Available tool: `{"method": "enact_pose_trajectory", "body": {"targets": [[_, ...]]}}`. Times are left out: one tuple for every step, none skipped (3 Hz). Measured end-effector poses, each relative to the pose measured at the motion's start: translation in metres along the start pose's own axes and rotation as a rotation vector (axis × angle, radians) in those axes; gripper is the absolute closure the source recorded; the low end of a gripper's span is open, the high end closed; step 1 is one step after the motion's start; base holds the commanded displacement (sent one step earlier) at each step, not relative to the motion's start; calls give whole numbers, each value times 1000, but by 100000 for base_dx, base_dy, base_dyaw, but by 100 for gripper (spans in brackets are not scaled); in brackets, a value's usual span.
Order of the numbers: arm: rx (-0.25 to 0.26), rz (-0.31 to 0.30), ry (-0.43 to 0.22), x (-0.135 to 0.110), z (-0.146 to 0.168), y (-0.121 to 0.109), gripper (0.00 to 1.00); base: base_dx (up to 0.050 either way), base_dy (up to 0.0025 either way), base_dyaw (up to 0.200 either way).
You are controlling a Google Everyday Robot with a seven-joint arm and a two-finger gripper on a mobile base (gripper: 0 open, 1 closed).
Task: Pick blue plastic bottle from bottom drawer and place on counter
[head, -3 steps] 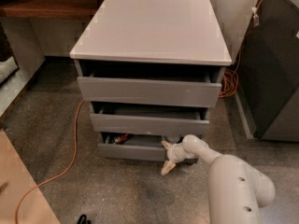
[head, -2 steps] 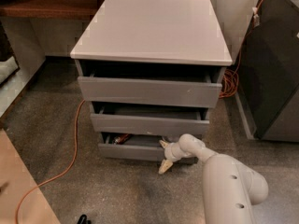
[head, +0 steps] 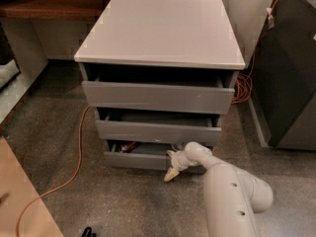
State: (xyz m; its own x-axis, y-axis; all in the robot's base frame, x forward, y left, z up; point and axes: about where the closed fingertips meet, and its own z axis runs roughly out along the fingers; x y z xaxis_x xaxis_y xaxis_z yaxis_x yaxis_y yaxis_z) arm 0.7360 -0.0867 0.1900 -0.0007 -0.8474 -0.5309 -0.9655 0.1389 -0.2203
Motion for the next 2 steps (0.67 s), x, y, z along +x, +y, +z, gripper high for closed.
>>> {"method": "enact_pose_trajectory", "body": {"targets": [[-23, 38, 12, 7, 5, 11, 44, 0, 0, 0], [-32, 49, 12, 7, 3, 17, 77, 0, 0, 0]]}}
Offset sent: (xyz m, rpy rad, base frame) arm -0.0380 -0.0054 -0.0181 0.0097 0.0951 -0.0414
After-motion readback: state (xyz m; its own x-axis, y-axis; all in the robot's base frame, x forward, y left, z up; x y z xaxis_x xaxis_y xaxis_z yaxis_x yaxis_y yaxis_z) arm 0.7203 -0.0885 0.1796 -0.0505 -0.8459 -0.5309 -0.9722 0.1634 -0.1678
